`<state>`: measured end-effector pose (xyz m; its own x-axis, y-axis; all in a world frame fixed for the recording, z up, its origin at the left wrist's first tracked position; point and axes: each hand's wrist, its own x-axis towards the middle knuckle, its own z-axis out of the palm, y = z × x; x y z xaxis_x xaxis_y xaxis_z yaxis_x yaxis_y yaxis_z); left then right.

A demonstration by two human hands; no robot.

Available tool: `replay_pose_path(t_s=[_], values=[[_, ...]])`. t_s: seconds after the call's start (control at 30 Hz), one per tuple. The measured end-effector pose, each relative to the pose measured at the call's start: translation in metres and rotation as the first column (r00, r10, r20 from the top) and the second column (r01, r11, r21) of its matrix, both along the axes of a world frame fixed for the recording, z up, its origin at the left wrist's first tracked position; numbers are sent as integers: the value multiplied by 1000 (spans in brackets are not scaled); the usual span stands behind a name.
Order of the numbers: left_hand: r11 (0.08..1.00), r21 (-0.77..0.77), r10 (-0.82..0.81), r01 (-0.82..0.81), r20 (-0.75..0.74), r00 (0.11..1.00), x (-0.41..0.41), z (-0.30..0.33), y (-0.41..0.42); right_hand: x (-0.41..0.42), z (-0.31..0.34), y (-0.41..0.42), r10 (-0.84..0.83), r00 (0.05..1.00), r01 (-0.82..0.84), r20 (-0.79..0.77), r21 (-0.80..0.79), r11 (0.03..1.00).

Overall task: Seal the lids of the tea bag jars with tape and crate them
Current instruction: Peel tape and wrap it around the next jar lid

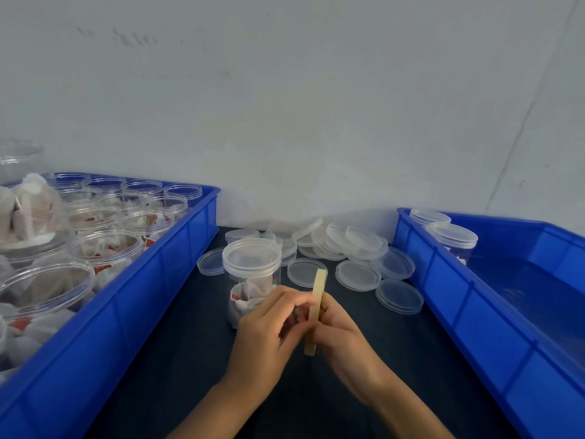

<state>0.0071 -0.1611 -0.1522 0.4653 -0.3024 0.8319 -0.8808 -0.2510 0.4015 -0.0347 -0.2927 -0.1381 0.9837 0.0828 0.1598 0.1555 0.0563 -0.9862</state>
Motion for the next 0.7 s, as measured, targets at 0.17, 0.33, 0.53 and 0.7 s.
replay_pose_path(t_s=[0.17,0.33,0.53,0.7], values=[[999,-47,-6,6,13,1000,1,1,0,-2,-3,2,7,999,-1,45,-123,992],[1000,-29,-4,4,17,1000,1,-2,-2,-2,-4,1,5,1000,-2,27,-94,996],[987,-136,-119,84,-275,954,-4,-3,-3,-2,0,-1,-68,991,90,-117,192,977],[979,-192,-134,73,-326,936,-7,-4,-6,-1,-2,3,-89,994,102,-68,219,970]])
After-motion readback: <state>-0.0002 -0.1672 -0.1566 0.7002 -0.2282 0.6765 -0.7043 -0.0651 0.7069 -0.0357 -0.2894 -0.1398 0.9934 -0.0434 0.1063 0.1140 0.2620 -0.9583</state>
